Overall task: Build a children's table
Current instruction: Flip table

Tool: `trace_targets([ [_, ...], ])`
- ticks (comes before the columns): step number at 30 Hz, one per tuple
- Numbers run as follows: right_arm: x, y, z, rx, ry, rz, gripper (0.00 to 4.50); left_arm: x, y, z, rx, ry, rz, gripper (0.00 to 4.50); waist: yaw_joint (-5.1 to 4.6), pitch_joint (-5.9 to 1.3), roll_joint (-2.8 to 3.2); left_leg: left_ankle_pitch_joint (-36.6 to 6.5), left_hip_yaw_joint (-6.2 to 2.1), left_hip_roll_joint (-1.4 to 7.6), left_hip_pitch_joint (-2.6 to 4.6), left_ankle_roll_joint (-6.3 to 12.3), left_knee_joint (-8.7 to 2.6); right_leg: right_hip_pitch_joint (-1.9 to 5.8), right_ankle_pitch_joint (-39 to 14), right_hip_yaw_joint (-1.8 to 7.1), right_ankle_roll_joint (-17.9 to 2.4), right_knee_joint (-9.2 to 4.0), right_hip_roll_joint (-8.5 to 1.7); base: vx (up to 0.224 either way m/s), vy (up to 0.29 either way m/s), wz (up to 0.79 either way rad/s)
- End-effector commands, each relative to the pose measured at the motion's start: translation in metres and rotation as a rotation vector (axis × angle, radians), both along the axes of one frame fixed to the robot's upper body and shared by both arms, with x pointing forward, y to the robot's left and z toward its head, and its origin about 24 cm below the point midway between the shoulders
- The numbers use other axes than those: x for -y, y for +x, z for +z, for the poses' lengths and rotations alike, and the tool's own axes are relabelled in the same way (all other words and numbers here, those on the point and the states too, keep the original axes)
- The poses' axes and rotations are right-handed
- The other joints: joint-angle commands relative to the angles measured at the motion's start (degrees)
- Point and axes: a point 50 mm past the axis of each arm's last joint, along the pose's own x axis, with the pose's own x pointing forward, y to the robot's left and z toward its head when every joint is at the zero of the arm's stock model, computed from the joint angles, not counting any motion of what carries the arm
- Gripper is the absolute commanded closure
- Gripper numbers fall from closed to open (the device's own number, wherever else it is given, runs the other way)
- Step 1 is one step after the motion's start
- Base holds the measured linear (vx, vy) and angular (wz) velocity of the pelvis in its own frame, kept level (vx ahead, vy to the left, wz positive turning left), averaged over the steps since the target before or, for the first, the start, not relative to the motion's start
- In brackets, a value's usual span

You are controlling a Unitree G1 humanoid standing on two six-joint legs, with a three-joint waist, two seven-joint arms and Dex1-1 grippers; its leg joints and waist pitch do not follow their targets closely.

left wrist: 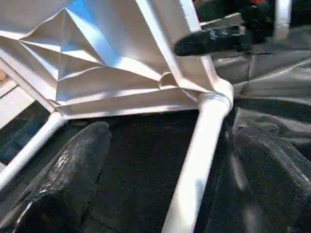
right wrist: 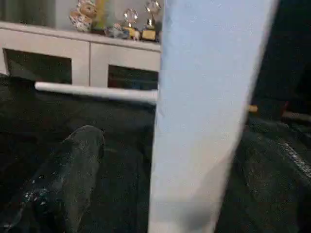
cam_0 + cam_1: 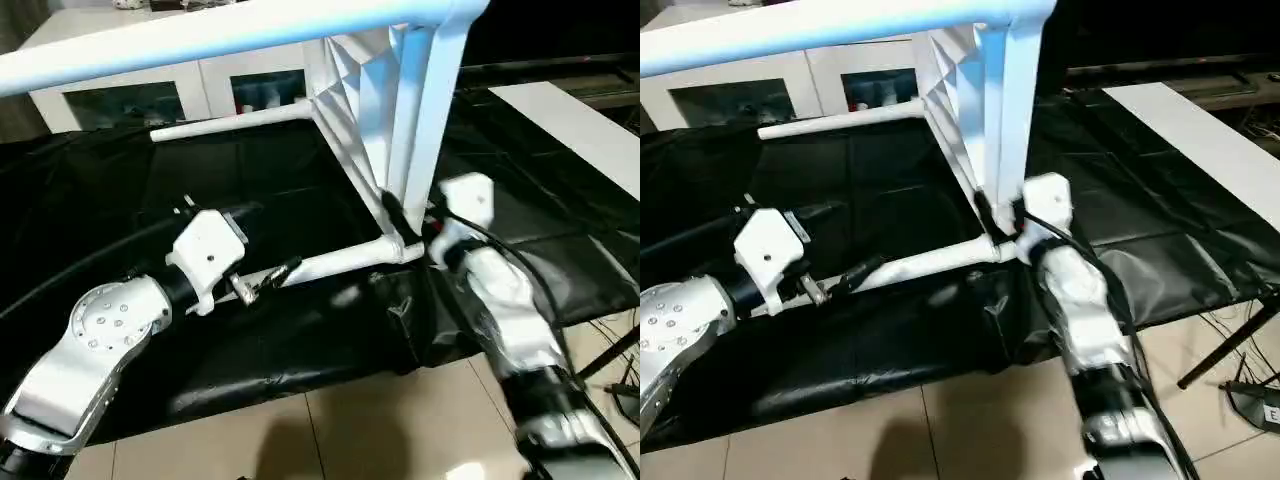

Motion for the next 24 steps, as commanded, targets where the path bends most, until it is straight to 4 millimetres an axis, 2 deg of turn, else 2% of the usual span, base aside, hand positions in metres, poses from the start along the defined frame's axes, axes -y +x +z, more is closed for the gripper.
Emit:
trace_targets([
  [1,-0.003,0.003,0.003,0.015,-0.018,0.001,0.04,0.000,-0.002,-0.002,-0.007,0.011,-0.008,0.00,0.03,-3.19,0.40,-17.25,0.16,0.35,0.99,-2.16,-4.31,2.00,-10.73,0.41,-10.26,-3.59,-0.35,0.000,0.000,0.00],
  [6,-0.013,0.017,0.004,-0.029,-0.030,-0.011,0.04,0.002,-0.007,0.001,-0.033,-0.014,-0.050,0.00,0.26,-3.47,0.30,-13.23,0.35,0.26,0.94,-1.26,-3.88,2.31,-5.23,0.38,-12.09,-2.92,-0.40,0.000,0.000,0.00],
  [10,-0.018,0.022,0.003,-0.046,-0.041,-0.001,0.04,0.000,-0.008,-0.001,-0.036,-0.004,-0.049,0.00,0.18,-3.46,0.31,-12.81,0.40,0.21,0.87,-0.98,-3.82,2.38,-4.65,0.33,-12.47,-2.85,-0.38,0.000,0.000,0.00],
  [12,-0.021,0.025,0.002,-0.059,-0.033,0.009,0.29,0.000,-0.008,-0.001,-0.036,-0.002,-0.048,0.00,0.07,-3.35,0.33,-14.05,0.39,0.26,0.93,-1.07,-3.90,2.37,-6.22,0.34,-12.57,-2.98,-0.44,0.000,0.000,0.00],
  [16,-0.021,0.029,0.000,-0.083,-0.024,0.014,0.51,-0.001,-0.009,0.000,-0.039,0.000,-0.047,0.00,0.02,-3.36,0.14,-14.60,0.39,0.30,0.97,-1.07,-3.88,2.39,-7.12,0.36,-12.54,-3.02,-0.47,0.000,0.000,0.00],
  [18,-0.021,0.030,-0.001,-0.089,-0.029,0.021,0.80,-0.001,-0.009,0.000,-0.040,0.000,-0.045,0.00,-0.01,-3.30,0.13,-15.23,0.40,0.33,0.98,-1.04,-3.91,2.32,-7.77,0.34,-12.70,-3.05,-0.47,0.000,0.000,0.00],
  [22,-0.022,0.032,-0.003,-0.094,-0.041,0.038,0.96,-0.002,-0.010,0.000,-0.041,-0.001,-0.042,0.00,-0.09,-3.32,0.07,-14.95,0.40,0.34,0.93,-0.74,-3.84,2.35,-7.89,0.34,-12.84,-3.02,-0.53,0.000,0.000,0.00],
  [23,-0.022,0.032,-0.003,-0.095,-0.045,0.041,1.21,-0.003,-0.010,0.001,-0.040,-0.003,-0.039,0.00,-0.11,-3.32,0.08,-14.89,0.40,0.34,0.91,-0.68,-3.83,2.35,-7.85,0.35,-12.85,-3.02,-0.51,0.000,0.000,0.00],
  [24,-0.022,0.032,-0.004,-0.095,-0.047,0.042,1.27,-0.003,-0.010,0.001,-0.039,-0.004,-0.037,0.00,-0.08,-3.39,-0.03,-14.53,0.41,0.37,0.90,-0.52,-3.80,2.41,-7.57,0.35,-12.95,-2.95,-0.56,0.000,0.000,0.00],
])
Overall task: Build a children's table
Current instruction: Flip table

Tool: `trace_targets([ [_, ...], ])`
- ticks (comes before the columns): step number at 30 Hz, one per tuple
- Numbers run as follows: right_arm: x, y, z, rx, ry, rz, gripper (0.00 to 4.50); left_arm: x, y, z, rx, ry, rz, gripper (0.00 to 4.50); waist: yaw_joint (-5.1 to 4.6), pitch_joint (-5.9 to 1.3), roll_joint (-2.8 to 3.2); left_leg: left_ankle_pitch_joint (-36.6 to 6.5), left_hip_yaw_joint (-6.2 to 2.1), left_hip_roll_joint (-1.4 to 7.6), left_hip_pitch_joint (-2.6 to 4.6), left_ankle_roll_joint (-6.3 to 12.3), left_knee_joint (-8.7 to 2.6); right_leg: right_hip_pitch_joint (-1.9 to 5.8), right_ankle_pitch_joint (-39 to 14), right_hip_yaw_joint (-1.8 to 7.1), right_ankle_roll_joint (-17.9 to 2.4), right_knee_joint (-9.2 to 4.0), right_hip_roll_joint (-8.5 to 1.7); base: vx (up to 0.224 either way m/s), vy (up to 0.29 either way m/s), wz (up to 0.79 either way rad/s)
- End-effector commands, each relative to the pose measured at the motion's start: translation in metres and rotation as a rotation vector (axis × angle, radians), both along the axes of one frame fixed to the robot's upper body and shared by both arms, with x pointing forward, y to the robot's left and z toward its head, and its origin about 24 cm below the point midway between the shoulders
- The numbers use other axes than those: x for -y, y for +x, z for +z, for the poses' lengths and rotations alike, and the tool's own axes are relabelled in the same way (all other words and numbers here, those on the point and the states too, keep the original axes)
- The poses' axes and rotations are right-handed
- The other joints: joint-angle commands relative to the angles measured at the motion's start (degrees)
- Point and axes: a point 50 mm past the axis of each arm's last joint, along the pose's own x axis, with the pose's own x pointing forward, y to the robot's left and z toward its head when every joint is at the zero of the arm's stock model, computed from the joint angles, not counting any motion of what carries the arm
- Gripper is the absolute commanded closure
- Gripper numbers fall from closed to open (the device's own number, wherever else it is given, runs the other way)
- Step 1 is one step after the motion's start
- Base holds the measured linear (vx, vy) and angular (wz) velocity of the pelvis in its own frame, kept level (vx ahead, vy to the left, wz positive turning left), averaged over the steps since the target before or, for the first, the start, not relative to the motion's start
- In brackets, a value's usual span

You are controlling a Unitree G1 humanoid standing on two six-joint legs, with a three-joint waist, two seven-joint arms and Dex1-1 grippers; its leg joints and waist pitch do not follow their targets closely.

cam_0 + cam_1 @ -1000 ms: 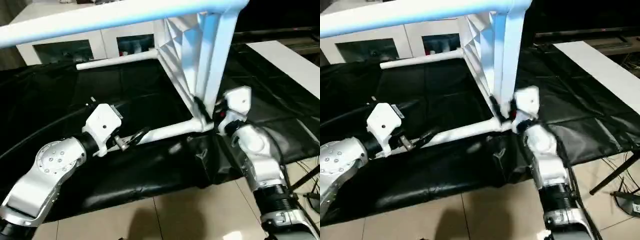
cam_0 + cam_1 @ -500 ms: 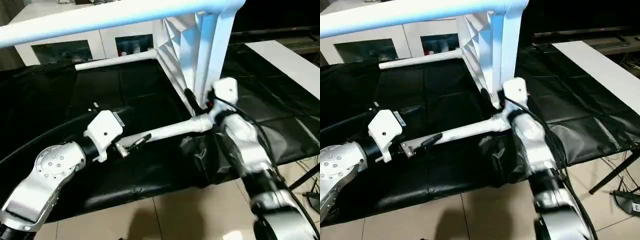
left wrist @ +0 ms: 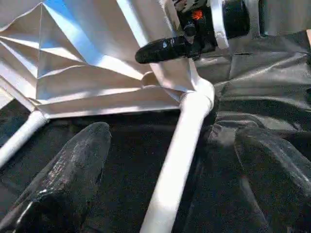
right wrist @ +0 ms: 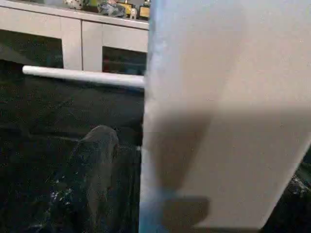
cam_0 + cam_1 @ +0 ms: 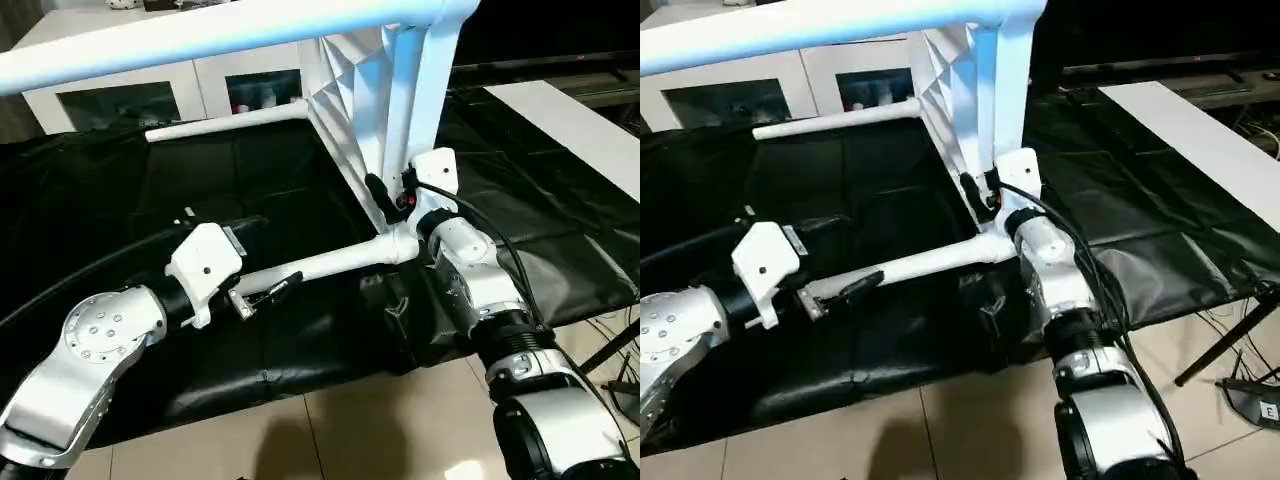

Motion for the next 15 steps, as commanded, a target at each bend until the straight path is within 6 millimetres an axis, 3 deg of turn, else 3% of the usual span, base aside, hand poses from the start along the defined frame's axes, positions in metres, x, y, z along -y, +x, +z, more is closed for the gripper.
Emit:
trace_targets([
  [1,-0.0070,0.0016,0.0018,0.000,-0.014,0.039,1.28,-0.0005,-0.0017,0.0035,0.008,0.005,-0.002,0.00,0.34,-3.36,-0.01,-14.29,0.38,0.34,0.85,-0.39,-3.91,2.46,-7.29,0.34,-13.02,-3.12,-0.54,0.000,0.000,0.00],
  [15,-0.0055,0.0062,0.0023,0.004,-0.038,0.046,2.49,-0.0001,-0.0023,0.0054,0.017,0.006,0.003,0.00,0.25,-3.32,-0.24,-14.20,0.47,0.37,0.86,0.25,-3.77,2.44,-7.61,0.30,-13.64,-3.06,-0.55,0.000,0.000,0.00],
])
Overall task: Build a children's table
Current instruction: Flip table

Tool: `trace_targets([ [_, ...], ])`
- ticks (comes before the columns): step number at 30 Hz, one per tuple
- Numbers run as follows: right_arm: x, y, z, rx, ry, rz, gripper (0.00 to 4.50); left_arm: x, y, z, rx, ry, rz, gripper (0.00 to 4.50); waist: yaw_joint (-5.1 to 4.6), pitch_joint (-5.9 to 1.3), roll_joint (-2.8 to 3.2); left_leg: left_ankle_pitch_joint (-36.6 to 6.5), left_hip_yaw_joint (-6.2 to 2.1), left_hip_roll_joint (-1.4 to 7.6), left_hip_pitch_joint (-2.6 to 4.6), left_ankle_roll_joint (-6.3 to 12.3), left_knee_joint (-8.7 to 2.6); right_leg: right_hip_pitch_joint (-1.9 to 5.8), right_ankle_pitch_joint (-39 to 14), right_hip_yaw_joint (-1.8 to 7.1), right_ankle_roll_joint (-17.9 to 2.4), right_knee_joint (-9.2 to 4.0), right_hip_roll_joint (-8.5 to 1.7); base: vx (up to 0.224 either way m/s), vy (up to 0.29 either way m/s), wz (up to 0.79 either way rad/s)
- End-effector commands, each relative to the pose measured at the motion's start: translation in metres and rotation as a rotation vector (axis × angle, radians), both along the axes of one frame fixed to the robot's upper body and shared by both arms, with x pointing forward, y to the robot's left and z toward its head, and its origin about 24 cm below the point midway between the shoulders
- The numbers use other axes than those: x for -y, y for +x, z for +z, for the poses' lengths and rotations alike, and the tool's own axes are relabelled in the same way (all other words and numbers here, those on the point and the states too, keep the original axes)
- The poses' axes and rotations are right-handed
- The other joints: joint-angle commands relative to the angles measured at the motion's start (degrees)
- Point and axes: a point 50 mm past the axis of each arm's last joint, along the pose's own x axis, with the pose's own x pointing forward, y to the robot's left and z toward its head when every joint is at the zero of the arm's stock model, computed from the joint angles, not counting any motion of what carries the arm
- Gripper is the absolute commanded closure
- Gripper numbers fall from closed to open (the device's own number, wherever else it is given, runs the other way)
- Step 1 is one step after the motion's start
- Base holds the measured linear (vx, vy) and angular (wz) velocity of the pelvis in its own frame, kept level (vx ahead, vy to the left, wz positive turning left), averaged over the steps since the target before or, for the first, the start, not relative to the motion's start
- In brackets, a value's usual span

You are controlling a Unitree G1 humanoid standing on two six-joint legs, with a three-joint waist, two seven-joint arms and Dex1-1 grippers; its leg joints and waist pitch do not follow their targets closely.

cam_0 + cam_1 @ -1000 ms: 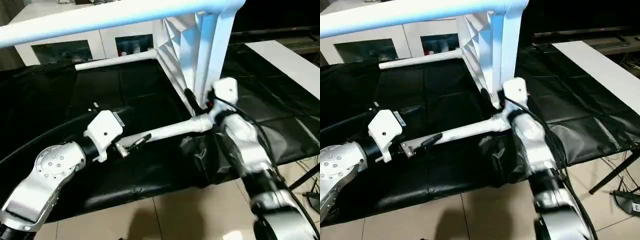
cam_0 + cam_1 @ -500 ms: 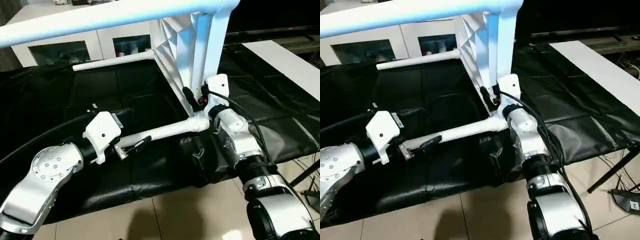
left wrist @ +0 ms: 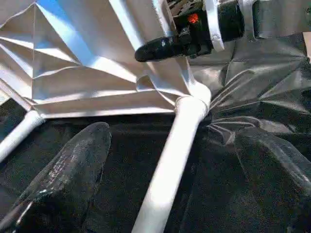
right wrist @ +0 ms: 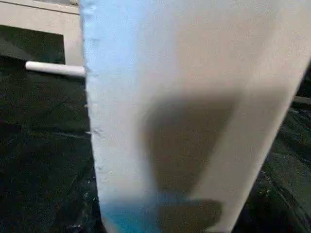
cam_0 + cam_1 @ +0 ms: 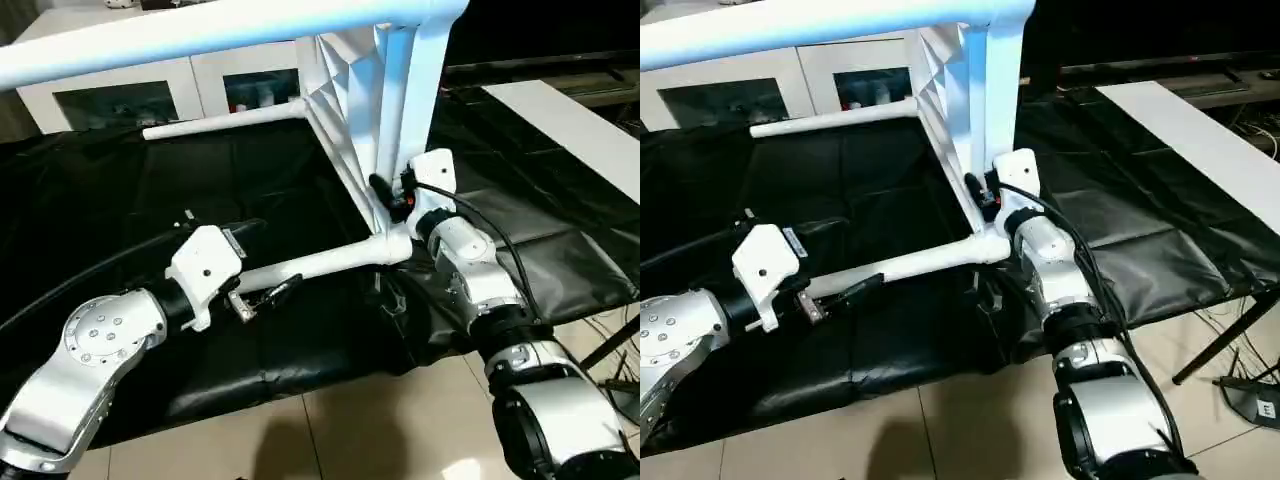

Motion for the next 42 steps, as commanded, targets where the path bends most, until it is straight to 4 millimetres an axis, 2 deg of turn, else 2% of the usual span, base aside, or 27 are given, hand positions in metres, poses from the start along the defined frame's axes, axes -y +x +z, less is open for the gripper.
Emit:
trace_targets([
  [1,-0.006,0.002,0.005,0.018,-0.051,0.037,2.53,-0.002,-0.001,0.006,0.021,0.011,0.004,0.00,0.46,-3.41,-0.03,-14.08,0.47,0.29,0.86,0.17,-3.91,2.44,-7.72,0.36,-13.54,-3.14,-0.58,0.000,0.000,0.00],
  [2,-0.006,0.003,0.006,0.029,-0.071,0.039,2.66,-0.003,0.000,0.006,0.023,0.012,0.006,0.00,0.46,-3.49,-0.02,-13.80,0.46,0.27,0.85,0.12,-3.84,2.51,-7.35,0.32,-13.52,-3.06,-0.53,0.000,0.000,0.00],
  [6,0.002,0.004,0.013,0.101,-0.229,0.027,2.73,-0.005,0.001,0.008,0.026,0.018,0.011,0.00,0.47,-3.44,-0.04,-13.58,0.53,0.23,0.87,0.16,-3.78,2.43,-7.26,0.32,-13.47,-3.11,-0.47,0.000,0.000,0.00],
  [9,0.008,0.005,0.016,0.118,-0.253,0.008,2.74,-0.005,0.000,0.009,0.018,0.019,0.006,0.00,0.68,-3.50,-0.07,-13.53,0.57,0.25,0.95,0.33,-3.73,2.39,-7.30,0.36,-13.24,-3.06,-0.47,0.000,0.000,0.00],
  [13,0.025,0.009,0.037,0.191,-0.371,-0.050,2.74,-0.004,-0.005,0.013,-0.034,0.022,-0.031,0.00,1.08,-3.60,-0.35,-11.59,0.70,0.17,0.94,0.44,-3.51,2.50,-5.37,0.37,-13.30,-2.80,-0.35,0.000,0.000,0.00],
  [14,0.029,0.010,0.042,0.205,-0.382,-0.057,2.74,-0.003,-0.006,0.014,-0.039,0.025,-0.040,0.00,1.37,-3.64,-0.33,-10.91,0.80,0.15,1.05,0.92,-3.36,2.41,-4.59,0.37,-13.37,-2.80,-0.29,0.000,0.000,0.00],
  [16,0.032,0.011,0.050,0.234,-0.417,-0.058,2.73,-0.002,-0.006,0.017,-0.037,0.031,-0.051,0.00,1.74,-3.58,-0.44,-9.93,0.87,0.04,0.76,1.63,-3.26,2.52,-4.91,0.41,-13.38,-2.78,-0.37,0.000,0.000,0.00],
  [17,0.032,0.011,0.050,0.234,-0.417,-0.058,2.73,-0.002,-0.006,0.017,-0.037,0.031,-0.051,0.00,1.74,-3.58,-0.44,-9.93,0.87,0.04,0.76,1.63,-3.26,2.52,-4.91,0.41,-13.38,-2.78,-0.37,0.000,0.000,0.00],
  [21,0.040,0.011,0.072,0.326,-0.535,-0.051,2.70,0.001,-0.004,0.030,-0.003,0.034,-0.066,0.00,2.46,-3.57,-0.37,-9.04,0.93,0.02,0.84,1.27,-3.06,2.41,-5.28,0.43,-12.72,-2.70,-0.27,0.000,0.000,0.00],
  [27,0.041,0.009,0.090,0.413,-0.667,-0.003,2.64,0.001,-0.004,0.043,0.032,0.024,-0.065,0.00,2.62,-3.54,-0.50,-7.61,0.89,-0.12,0.51,1.26,-2.92,2.66,-4.85,0.37,-12.11,-2.59,-0.23,0.000,0.000,0.00],
  [33,0.044,0.009,0.109,0.442,-0.790,0.045,2.62,-0.005,-0.003,0.055,0.058,0.018,-0.042,0.00,2.57,-3.42,-0.76,-9.72,0.90,-0.16,0.61,1.21,-2.87,2.48,-8.07,0.39,-11.63,-2.83,-0.17,0.000,0.000,0.00],
  [36,0.049,0.013,0.128,0.410,-0.903,0.090,2.60,-0.009,-0.005,0.077,0.114,-0.044,-0.036,0.00,2.51,-3.48,-1.15,-9.31,0.87,-0.24,0.44,1.36,-2.66,2.67,-7.34,0.35,-12.41,-2.44,-0.19,0.000,0.000,0.00],
  [37,0.050,0.013,0.133,0.404,-0.924,0.096,2.60,-0.009,-0.006,0.083,0.131,-0.062,-0.038,0.00,2.52,-3.42,-1.10,-9.23,0.87,-0.21,0.41,1.65,-2.54,2.51,-7.05,0.37,-12.89,-2.50,-0.15,0.000,0.000,0.00],
  [38,0.052,0.015,0.142,0.394,-0.974,0.107,2.60,-0.011,-0.007,0.093,0.154,-0.081,-0.037,0.00,2.41,-3.22,-1.30,-9.79,0.94,-0.22,0.29,1.74,-2.52,2.49,-7.73,0.35,-13.05,-2.62,-0.07,0.000,0.000,0.00],
  [39,0.052,0.015,0.142,0.394,-0.974,0.107,2.60,-0.011,-0.007,0.093,0.154,-0.081,-0.037,0.00,2.41,-3.22,-1.30,-9.79,0.94,-0.22,0.29,1.74,-2.52,2.49,-7.73,0.35,-13.05,-2.62,-0.07,0.000,0.000,0.00],
  [40,0.052,0.015,0.147,0.396,-0.991,0.106,2.60,-0.012,-0.008,0.097,0.162,-0.075,-0.037,0.00,2.40,-3.20,-1.51,-9.97,0.91,-0.24,0.22,1.92,-2.48,2.56,-8.42,0.36,-12.92,-2.65,-0.12,0.000,0.000,0.00],
  [41,0.051,0.017,0.157,0.399,-1.024,0.112,2.60,-0.013,-0.010,0.103,0.176,-0.069,-0.036,0.00,2.35,-3.08,-1.43,-10.74,0.86,-0.23,0.17,1.86,-2.45,2.45,-10.04,0.36,-12.77,-2.64,-0.22,0.000,0.000,0.00],
  [42,0.051,0.017,0.160,0.399,-1.034,0.114,2.60,-0.013,-0.011,0.104,0.179,-0.069,-0.036,0.00,2.26,-2.91,-1.49,-11.90,0.86,-0.21,0.17,1.61,-2.49,2.28,-12.03,0.35,-12.34,-2.80,-0.21,0.000,0.000,0.00],
])
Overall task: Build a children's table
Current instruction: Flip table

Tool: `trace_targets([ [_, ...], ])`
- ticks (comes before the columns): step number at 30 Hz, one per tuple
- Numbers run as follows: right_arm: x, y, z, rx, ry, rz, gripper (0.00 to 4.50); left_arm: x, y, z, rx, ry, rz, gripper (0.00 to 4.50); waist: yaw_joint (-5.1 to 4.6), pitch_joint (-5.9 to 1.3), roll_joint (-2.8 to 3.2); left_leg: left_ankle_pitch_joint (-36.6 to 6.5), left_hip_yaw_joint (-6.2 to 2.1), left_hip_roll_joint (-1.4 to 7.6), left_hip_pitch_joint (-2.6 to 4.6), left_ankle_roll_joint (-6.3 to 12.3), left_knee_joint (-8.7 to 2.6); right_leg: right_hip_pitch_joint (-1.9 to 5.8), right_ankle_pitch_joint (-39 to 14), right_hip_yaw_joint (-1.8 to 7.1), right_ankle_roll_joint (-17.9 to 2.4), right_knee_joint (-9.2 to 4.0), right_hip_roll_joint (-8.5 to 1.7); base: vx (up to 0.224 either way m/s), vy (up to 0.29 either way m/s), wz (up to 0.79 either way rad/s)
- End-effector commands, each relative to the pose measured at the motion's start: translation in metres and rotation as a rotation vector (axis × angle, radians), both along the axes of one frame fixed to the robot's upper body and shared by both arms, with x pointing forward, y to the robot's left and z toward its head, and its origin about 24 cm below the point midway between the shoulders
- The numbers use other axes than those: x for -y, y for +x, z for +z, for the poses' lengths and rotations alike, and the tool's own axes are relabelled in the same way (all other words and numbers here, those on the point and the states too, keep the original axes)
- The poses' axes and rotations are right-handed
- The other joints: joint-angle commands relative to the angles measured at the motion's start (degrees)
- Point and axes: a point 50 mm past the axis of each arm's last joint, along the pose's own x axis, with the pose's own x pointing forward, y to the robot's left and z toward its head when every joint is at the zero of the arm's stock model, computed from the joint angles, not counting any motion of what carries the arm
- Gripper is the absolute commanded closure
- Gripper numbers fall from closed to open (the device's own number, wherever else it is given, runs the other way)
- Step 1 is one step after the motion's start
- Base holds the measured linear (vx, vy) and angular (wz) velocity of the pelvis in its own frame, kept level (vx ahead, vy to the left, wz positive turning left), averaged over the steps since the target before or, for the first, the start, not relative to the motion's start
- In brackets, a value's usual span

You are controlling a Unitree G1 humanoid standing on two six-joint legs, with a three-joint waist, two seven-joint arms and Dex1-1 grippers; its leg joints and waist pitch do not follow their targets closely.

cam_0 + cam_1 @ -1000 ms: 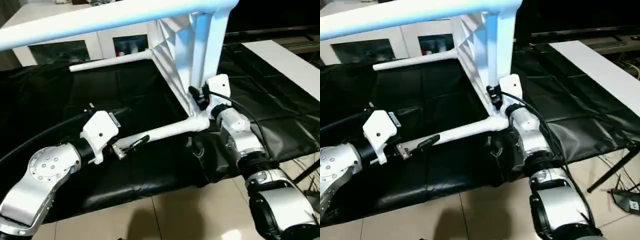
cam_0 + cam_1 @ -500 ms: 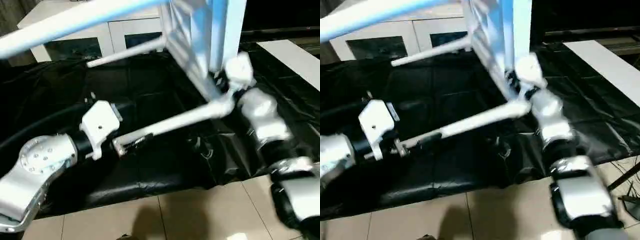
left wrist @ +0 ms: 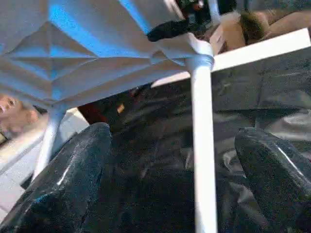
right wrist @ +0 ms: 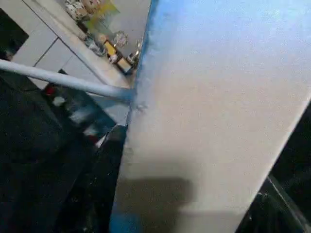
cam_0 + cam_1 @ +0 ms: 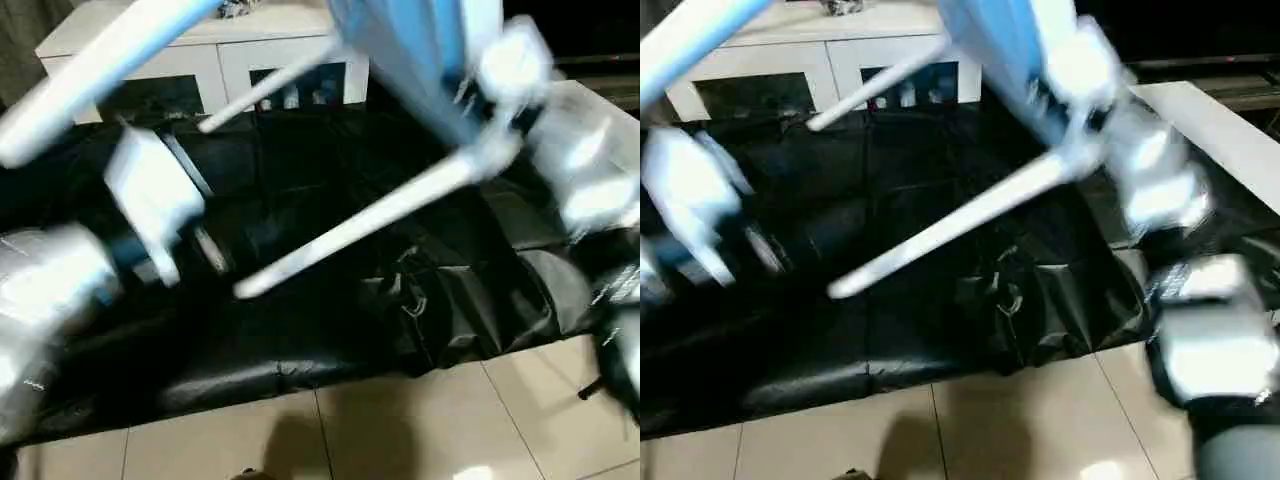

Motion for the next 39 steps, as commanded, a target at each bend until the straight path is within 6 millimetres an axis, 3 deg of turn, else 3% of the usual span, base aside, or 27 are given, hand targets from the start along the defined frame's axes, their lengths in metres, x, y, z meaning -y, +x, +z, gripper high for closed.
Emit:
trace_targets([
  [1,-0.012,-0.001,-0.012,-0.016,-0.406,0.020,2.60,-0.001,-0.003,0.007,0.011,0.002,0.002,0.00,-0.34,-3.30,-1.73,-12.67,0.77,-0.07,0.52,1.27,-3.08,2.43,-13.09,0.28,-12.06,-3.38,-0.11,0.000,0.000,0.00],
  [5,-0.016,0.003,0.004,-0.023,-0.511,0.020,2.60,-0.003,-0.006,0.019,0.056,-0.015,0.010,0.00,-0.41,-3.05,-1.61,-19.06,0.50,0.12,1.15,-0.95,-3.28,1.58,-18.43,0.30,-10.93,-3.71,0.01,0.000,0.000,0.00],
  [7,-0.017,0.004,0.009,-0.026,-0.548,0.013,2.60,-0.004,-0.005,0.023,0.077,-0.019,0.024,0.00,-0.51,-2.82,-1.75,-21.20,0.36,0.19,1.08,-1.34,-3.36,1.44,-19.82,0.30,-10.57,-3.79,-0.02,0.000,0.000,0.00],
  [14,-0.018,0.012,0.025,-0.029,-0.602,-0.064,2.60,-0.012,-0.006,0.066,0.301,-0.183,0.072,0.00,-0.43,-2.78,-1.69,-24.71,-0.03,0.24,1.08,-2.71,-3.40,1.04,-20.41,0.31,-9.82,-3.76,0.02,0.000,0.000,0.00],
  [16,-0.019,0.014,0.026,-0.028,-0.598,-0.073,2.60,-0.016,-0.009,0.071,0.308,-0.228,0.069,0.00,-0.52,-2.66,-1.94,-26.10,-0.08,0.24,0.97,-3.34,-3.41,0.90,-20.75,0.31,-9.63,-3.70,0.05,0.000,0.000,0.00],
  [19,-0.021,0.016,0.025,-0.032,-0.593,-0.084,2.60,-0.026,-0.011,0.070,0.304,-0.257,0.098,0.00,-0.75,-2.57,-1.82,-28.62,-0.35,0.30,1.05,-4.28,-3.57,0.62,-22.75,0.21,-8.49,-3.81,-0.01,0.000,0.000,0.00],
  [20,-0.021,0.016,0.024,-0.035,-0.594,-0.090,2.60,-0.033,-0.010,0.071,0.323,-0.252,0.148,0.00,-0.85,-2.44,-2.21,-31.04,-0.54,0.36,1.11,-4.64,-3.69,0.43,-24.96,0.09,-7.39,-4.02,0.04,0.000,0.000,0.00],
  [24,-0.024,0.018,0.021,-0.043,-0.595,-0.095,2.60,-0.056,-0.002,0.056,0.215,-0.136,0.360,0.00,-1.18,-2.27,-2.23,-35.51,-1.01,0.37,1.49,-5.31,-3.73,-0.27,-29.13,-0.14,-5.10,-4.46,0.03,0.000,0.000,0.00],
  [26,-0.025,0.019,0.021,-0.045,-0.595,-0.093,2.60,-0.059,0.000,0.045,0.131,-0.099,0.398,0.00,-1.06,-2.23,-2.12,-37.29,-1.25,0.33,1.93,-5.50,-3.65,-0.70,-29.50,-0.18,-5.34,-4.66,0.14,0.000,0.000,0.00],
  [28,-0.027,0.019,0.020,-0.047,-0.601,-0.090,2.60,-0.055,0.001,0.024,-0.019,-0.071,0.398,0.00,-1.13,-2.02,-1.85,-39.24,-1.59,0.40,1.69,-5.91,-3.97,-0.68,-29.76,-0.39,-5.58,-4.56,0.22,0.000,0.000,0.00],
  [29,-0.028,0.019,0.019,-0.048,-0.601,-0.085,2.60,-0.051,0.002,0.016,-0.060,-0.071,0.393,0.00,-1.14,-1.94,-1.84,-41.16,-1.67,0.35,2.05,-6.00,-3.84,-1.02,-30.67,-0.58,-5.34,-4.75,0.37,0.000,0.000,0.00],
  [32,-0.033,0.020,0.018,-0.047,-0.600,-0.070,2.60,-0.048,0.008,0.003,-0.124,-0.084,0.449,0.00,-1.19,-1.95,-1.62,-43.02,-1.85,0.36,2.36,-5.94,-3.84,-1.04,-32.07,-0.89,-4.84,-5.15,0.43,0.000,0.000,0.00],
  [35,-0.036,0.020,0.017,-0.046,-0.599,-0.058,2.60,-0.054,0.014,0.001,-0.119,-0.120,0.545,0.00,-1.48,-1.79,-1.54,-45.29,-2.32,0.36,2.17,-5.91,-4.16,-0.59,-34.12,-1.55,-3.84,-5.37,0.39,0.000,0.000,0.00],
  [37,-0.037,0.019,0.017,-0.047,-0.602,-0.050,2.61,-0.060,0.019,0.002,-0.111,-0.144,0.611,0.00,-1.61,-1.73,-1.03,-47.13,-2.59,0.38,2.32,-5.92,-4.39,-0.46,-34.14,-2.02,-3.64,-5.59,0.54,-0.025,0.002,-0.01],
  [38,-0.038,0.019,0.017,-0.047,-0.602,-0.047,2.62,-0.063,0.021,0.002,-0.112,-0.161,0.639,0.00,-1.56,-1.48,-0.38,-51.08,-2.49,0.86,2.83,-5.56,-5.32,-0.30,-32.73,-3.22,-4.50,-5.52,1.22,-0.057,-0.007,0.01],
  [39,-0.039,0.019,0.016,-0.049,-0.603,-0.042,2.62,-0.065,0.022,0.000,-0.118,-0.182,0.665,0.00,-1.58,-1.54,-0.21,-51.84,-2.48,1.10,2.54,-5.39,-5.78,0.32,-30.87,-3.54,-5.00,-4.87,1.29,-0.057,-0.007,0.01],
])
